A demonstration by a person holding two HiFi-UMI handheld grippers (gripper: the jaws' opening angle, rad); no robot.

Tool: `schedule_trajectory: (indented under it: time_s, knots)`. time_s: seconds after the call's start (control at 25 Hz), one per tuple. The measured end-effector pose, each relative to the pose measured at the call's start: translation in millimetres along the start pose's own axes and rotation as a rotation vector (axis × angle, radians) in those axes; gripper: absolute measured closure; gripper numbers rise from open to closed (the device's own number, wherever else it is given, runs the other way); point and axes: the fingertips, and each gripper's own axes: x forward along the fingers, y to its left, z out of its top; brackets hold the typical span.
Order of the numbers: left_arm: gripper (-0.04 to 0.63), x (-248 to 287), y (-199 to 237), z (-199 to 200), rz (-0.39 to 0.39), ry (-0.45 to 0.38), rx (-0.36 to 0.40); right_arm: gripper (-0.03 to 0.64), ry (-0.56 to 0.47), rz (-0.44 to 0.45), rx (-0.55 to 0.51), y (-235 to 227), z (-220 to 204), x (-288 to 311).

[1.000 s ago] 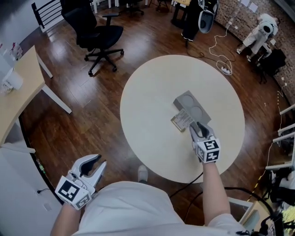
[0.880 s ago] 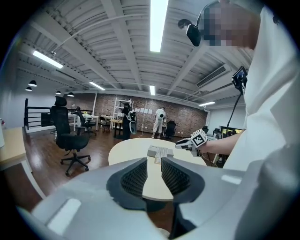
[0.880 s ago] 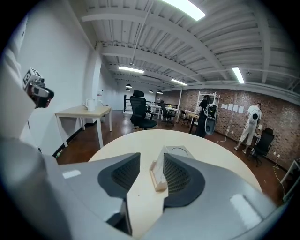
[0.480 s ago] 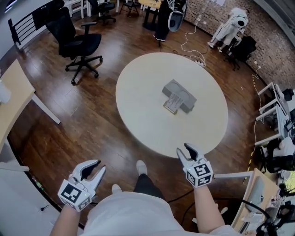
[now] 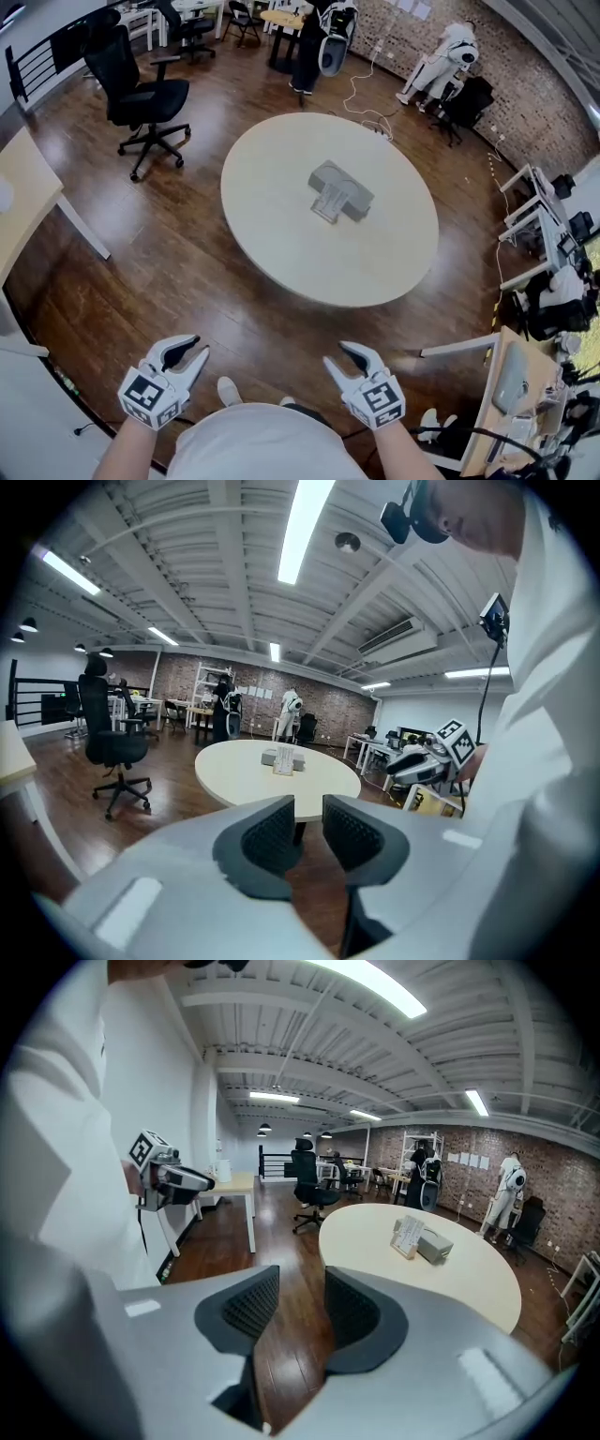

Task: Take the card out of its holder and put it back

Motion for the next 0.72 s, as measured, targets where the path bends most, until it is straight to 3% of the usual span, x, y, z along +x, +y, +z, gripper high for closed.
schedule_trajectory:
  time_s: [0.28, 0.72]
  knots:
    - [0.495, 32, -76, 12, -0.05, -0.021, 0.04, 0.462, -0.007, 0.026, -0.004, 11, -25, -62]
    - [0.495, 83, -214, 3, -0.09, -0.006, 0.062, 0.466, -0.025, -0.004, 0.047, -43, -113, -166]
